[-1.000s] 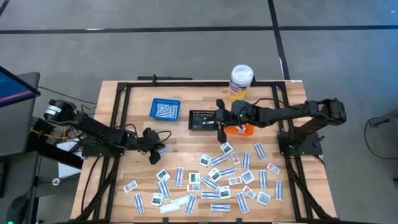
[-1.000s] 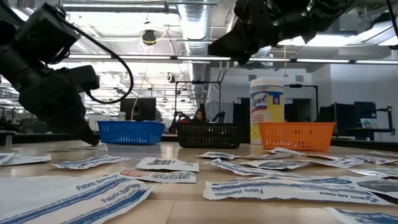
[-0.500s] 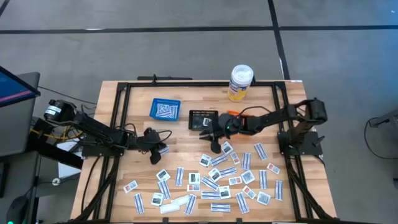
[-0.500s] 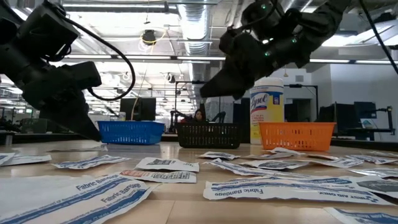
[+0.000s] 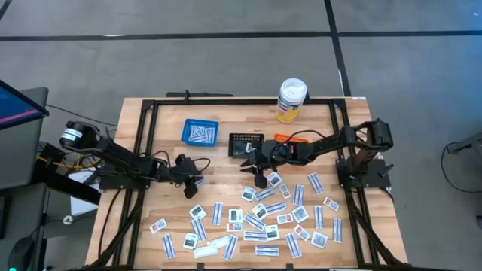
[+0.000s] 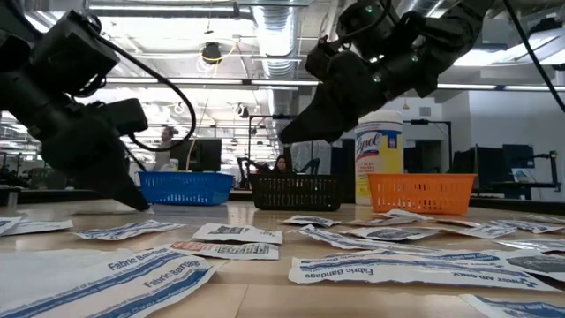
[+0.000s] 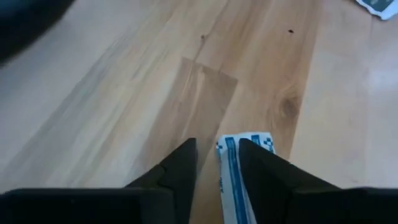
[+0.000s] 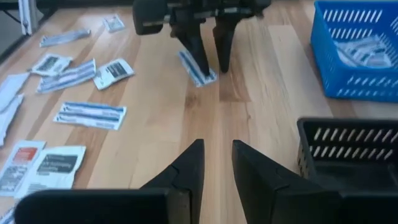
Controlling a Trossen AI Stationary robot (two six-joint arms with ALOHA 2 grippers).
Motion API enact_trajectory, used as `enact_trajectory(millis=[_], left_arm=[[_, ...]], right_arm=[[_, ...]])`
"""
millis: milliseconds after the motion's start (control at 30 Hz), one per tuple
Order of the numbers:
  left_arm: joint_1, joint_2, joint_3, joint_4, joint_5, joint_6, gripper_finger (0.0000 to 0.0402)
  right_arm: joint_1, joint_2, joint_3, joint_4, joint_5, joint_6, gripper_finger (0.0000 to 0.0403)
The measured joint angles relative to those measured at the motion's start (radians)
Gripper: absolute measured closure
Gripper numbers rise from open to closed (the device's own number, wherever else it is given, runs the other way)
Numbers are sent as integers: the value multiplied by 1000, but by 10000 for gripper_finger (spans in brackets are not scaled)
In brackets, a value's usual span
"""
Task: Pick & Place First Aid Supplies
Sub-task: Put the bandage into the blue container
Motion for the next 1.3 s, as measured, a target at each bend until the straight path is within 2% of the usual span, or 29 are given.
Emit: enact_trajectory(millis=[167, 200, 333, 533, 633, 733, 900, 1100, 1300], left_arm=[[1, 17, 0, 3, -9, -5, 379], [1, 18, 0, 4, -8, -5, 388], [-1, 23, -4, 49, -38, 4, 392], [-1, 27, -5, 305, -192, 238, 397], [8, 24, -8, 373, -281, 320, 397], [40, -3, -7, 406, -295, 358, 397], [155, -67, -6, 441, -359, 377, 397], [363, -152, -6, 453, -369, 375, 393], [513, -120, -5, 442, -349, 361, 393]], right_arm=[[0, 0, 0, 1, 0, 2, 326], [0, 0, 0, 1, 0, 3, 326], [0, 0, 0, 2, 0, 3, 326], [0, 0, 0, 11, 0, 3, 326], [0, 0, 0, 12, 0, 3, 326], [0, 0, 0, 13, 0, 3, 326], [0, 0, 0, 19, 0, 3, 326], [0, 0, 0, 18, 0, 2, 326], [0, 0, 0, 17, 0, 2, 326]])
